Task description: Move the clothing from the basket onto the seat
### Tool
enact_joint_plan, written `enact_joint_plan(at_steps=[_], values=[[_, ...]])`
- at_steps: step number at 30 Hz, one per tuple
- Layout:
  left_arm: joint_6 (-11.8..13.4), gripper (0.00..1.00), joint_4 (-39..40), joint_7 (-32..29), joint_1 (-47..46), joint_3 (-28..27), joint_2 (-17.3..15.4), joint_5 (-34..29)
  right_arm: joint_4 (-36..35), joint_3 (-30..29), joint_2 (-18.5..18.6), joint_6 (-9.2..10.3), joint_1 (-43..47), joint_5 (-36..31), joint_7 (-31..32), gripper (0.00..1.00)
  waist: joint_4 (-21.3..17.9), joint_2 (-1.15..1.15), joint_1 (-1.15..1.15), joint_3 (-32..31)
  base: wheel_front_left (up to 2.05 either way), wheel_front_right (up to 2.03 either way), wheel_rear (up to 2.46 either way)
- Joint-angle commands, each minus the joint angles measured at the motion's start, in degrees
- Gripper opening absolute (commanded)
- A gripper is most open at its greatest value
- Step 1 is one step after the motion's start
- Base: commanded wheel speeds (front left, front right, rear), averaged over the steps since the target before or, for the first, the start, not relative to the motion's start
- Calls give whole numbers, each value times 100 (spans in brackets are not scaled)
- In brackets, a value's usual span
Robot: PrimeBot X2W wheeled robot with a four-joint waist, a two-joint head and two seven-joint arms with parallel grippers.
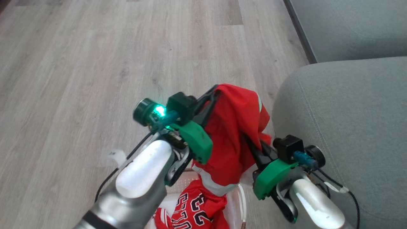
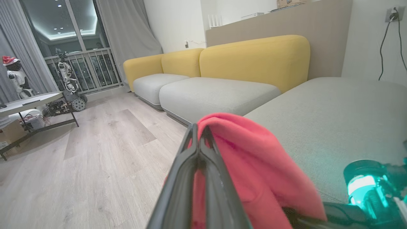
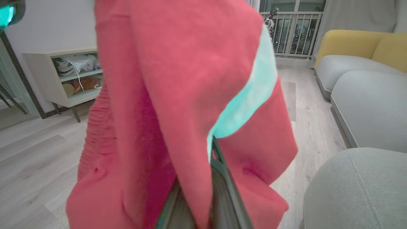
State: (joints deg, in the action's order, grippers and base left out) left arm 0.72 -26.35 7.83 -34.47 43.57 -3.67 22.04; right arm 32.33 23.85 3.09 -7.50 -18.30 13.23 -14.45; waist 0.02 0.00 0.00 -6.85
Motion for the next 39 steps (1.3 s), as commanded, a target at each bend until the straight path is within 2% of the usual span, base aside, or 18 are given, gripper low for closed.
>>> enact_joint_plan(at_steps=[1,2,3,10,18,30,34,39], values=[[52,45,146,67,-190,-256,-99,53,-221,37,-22,1,-366,-53,-55,0,-37,0,0,8,0,0,0],[74,78,120,107,-133,-285,-116,84,-253,-11,-22,1,-392,-88,-55,0,-69,0,0,13,0,0,0],[103,100,95,151,-77,-313,-137,108,-285,-61,-22,1,-419,-130,-55,0,-106,0,0,18,0,0,0],[303,100,8,447,361,-467,-251,229,-418,-484,12,1,-601,-586,-55,0,-492,0,0,60,0,0,0],[402,100,96,685,914,-533,-207,251,-682,-751,405,1,-645,-779,-55,0,-1201,0,0,141,0,0,0],[308,100,204,715,1138,-544,-63,66,-1099,-954,952,1,-563,-752,-55,0,-2329,0,0,428,0,0,0],[253,100,168,716,1137,-551,-31,-3,-1155,-973,1023,1,-572,-740,-55,0,-2550,0,0,545,0,0,0],[201,100,114,716,1109,-537,9,-82,-1149,-966,1075,1,-593,-697,-54,0,-2595,0,0,674,0,0,0]])
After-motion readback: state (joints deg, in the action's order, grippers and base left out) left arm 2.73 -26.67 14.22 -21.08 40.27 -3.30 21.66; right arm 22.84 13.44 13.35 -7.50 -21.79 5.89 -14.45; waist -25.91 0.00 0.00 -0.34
